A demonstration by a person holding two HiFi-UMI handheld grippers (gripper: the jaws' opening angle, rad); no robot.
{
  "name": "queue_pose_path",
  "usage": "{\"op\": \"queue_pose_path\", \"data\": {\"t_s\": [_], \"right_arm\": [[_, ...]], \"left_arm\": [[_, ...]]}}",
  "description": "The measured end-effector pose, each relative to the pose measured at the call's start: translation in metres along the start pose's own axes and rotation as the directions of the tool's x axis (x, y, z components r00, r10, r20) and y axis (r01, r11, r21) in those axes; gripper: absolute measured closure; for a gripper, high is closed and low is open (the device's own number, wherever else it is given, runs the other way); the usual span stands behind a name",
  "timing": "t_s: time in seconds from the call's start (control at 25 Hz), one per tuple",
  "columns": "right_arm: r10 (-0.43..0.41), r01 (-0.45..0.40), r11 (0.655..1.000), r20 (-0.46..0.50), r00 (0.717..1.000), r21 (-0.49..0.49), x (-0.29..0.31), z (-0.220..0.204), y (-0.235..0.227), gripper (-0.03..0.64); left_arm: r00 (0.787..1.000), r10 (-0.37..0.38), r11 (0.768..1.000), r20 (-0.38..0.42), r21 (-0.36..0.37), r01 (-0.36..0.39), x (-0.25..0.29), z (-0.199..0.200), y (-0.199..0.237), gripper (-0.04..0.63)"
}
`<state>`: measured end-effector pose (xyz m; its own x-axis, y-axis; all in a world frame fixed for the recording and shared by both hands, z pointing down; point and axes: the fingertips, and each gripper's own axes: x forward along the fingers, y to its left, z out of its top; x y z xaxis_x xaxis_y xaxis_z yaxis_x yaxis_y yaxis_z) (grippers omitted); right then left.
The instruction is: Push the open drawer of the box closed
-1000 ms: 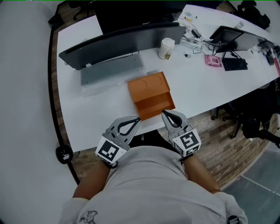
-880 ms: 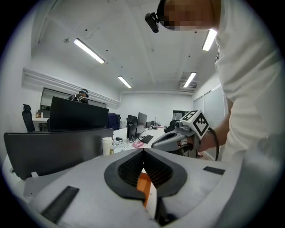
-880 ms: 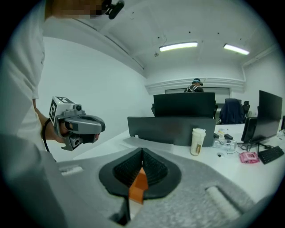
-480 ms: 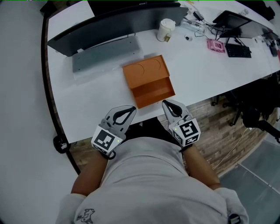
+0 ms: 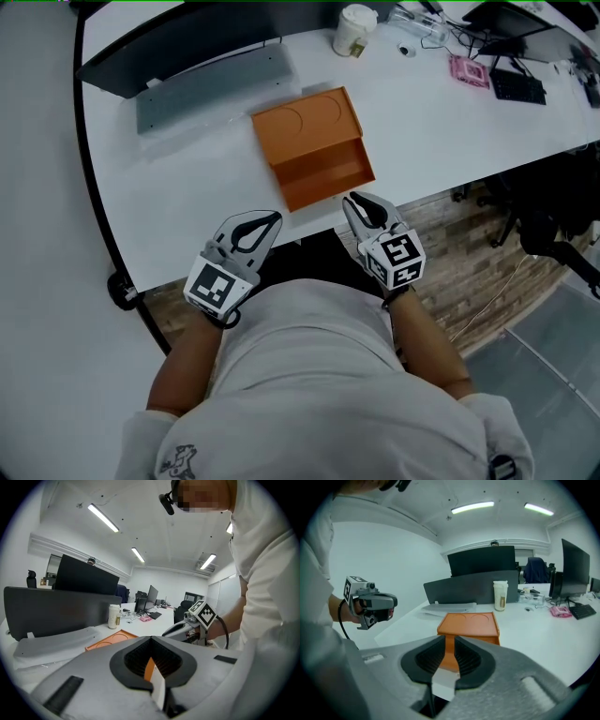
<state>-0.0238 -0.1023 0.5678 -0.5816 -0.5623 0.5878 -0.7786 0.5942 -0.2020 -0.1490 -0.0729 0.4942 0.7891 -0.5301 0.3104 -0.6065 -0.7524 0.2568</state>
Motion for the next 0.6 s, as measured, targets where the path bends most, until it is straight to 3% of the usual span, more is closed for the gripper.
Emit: {"op": "queue_pose_path", "data": {"t_s": [0.6], "right_arm": [[0.009,0.001,0.998,-0.172,0.985,0.056,0.039,-0.085,-0.02,0.517]], "left_arm": [[0.999,0.005,0.998,-0.048,-0.062,-0.008,0.025,-0.039,0.015,0.597]]}}
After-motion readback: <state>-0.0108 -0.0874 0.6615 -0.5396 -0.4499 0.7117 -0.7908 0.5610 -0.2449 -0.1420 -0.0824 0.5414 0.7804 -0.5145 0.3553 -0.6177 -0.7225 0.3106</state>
